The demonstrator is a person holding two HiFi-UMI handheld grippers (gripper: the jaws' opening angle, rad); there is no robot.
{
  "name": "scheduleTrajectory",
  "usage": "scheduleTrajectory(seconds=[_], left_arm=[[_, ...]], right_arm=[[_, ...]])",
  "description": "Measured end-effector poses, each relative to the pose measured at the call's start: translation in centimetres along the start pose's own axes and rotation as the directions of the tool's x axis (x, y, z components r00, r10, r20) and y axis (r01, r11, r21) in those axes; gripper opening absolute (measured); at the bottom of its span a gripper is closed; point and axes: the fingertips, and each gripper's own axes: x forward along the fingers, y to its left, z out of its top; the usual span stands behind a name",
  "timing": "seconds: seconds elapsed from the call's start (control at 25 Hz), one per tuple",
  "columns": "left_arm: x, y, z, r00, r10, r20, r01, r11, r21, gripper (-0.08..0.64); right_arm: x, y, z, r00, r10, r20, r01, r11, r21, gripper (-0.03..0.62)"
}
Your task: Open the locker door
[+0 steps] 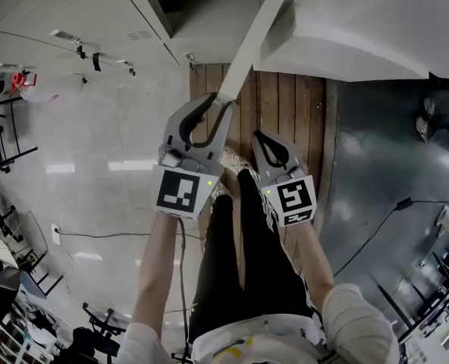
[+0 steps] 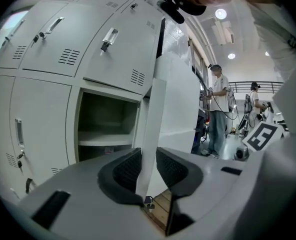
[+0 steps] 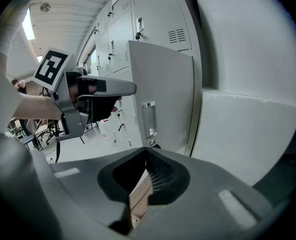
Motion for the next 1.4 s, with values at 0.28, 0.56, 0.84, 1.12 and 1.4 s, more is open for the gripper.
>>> scheduleTrajectory(seconds=[0.28,0.56,0.84,1.12,1.4], left_arm=[[1.7,-4.5,-0.4,0.99,-0.14,-0.018,0.14,0.989,0.042,0.1],[3.9,-8.2,-0.5,0.964,-0.262,-0.04,0.264,0.962,0.07,0.1],[6.6,-12.1,-0.3,0.934,-0.354,-0.054,0.357,0.929,0.093,0.095],[8.6,-14.0,-0.1,0.911,-0.41,-0.048,0.413,0.906,0.091,0.095],[9.8,-14.9,-0.1,0.902,-0.43,-0.028,0.431,0.902,0.032,0.095]], right_arm=[[-2.1,-0.3,-1.4,0.999,-0.025,-0.028,0.026,0.999,0.021,0.002],[-3.4,-2.0,-1.8,0.997,-0.068,-0.031,0.07,0.996,0.054,0.002],[-4.0,-3.4,-2.3,0.995,-0.097,-0.033,0.099,0.991,0.085,0.002],[-5.8,-3.5,-4.0,0.992,-0.106,-0.072,0.112,0.991,0.079,0.002],[-5.9,-3.5,-4.1,0.991,-0.111,-0.08,0.118,0.989,0.09,0.002]])
